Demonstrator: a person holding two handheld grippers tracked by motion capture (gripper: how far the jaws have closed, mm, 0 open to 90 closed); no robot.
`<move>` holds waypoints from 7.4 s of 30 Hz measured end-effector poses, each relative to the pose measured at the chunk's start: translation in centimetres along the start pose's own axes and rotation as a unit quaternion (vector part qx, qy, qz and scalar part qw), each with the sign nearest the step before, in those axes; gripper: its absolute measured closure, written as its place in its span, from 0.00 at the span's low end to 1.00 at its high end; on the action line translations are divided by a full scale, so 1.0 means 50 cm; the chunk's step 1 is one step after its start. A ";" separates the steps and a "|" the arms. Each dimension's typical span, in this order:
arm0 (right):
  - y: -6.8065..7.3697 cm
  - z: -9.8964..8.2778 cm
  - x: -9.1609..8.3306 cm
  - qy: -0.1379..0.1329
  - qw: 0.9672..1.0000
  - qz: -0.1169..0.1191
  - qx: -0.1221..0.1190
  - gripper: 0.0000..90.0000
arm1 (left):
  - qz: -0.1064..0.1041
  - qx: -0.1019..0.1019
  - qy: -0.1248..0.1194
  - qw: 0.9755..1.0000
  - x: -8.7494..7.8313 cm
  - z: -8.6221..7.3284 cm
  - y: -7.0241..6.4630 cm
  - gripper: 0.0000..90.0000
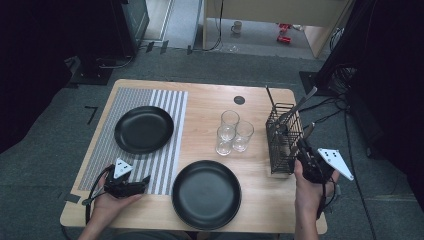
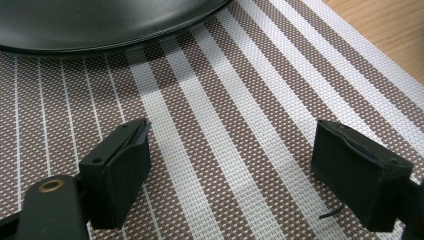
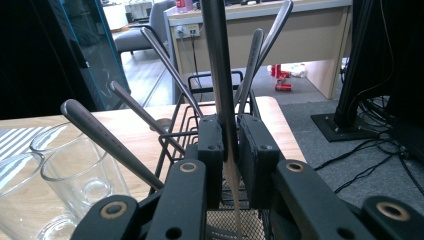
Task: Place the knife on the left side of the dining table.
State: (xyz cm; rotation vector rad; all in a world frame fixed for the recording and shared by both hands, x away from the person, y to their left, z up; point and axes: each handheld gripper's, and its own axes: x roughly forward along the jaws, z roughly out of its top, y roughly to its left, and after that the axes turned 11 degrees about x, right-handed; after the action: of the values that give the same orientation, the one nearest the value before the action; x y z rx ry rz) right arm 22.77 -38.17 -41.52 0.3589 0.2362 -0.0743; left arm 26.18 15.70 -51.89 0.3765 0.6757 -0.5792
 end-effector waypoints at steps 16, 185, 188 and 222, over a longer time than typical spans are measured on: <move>-0.007 0.015 0.003 0.005 1.000 -0.028 -0.010 0.93 | -0.006 -0.008 -0.004 1.000 -0.002 -0.002 0.003 0.17; 0.335 0.047 -0.054 0.024 0.969 0.238 -0.062 0.94 | -0.133 0.041 -0.179 0.974 -0.063 0.315 -0.184 0.17; 0.341 0.044 -0.054 0.026 0.968 0.241 -0.063 0.94 | -0.138 0.039 -0.184 0.972 -0.065 0.320 -0.187 0.17; 0.378 0.018 -0.053 0.040 0.960 0.268 -0.064 0.94 | -0.167 0.058 -0.207 0.962 -0.075 0.365 -0.245 0.17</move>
State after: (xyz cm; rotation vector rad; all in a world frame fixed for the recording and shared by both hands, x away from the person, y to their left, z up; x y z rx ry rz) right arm 22.55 -20.74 -33.64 0.2868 0.2163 0.4894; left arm 25.00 -1.60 -37.86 0.2390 0.3014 -0.9912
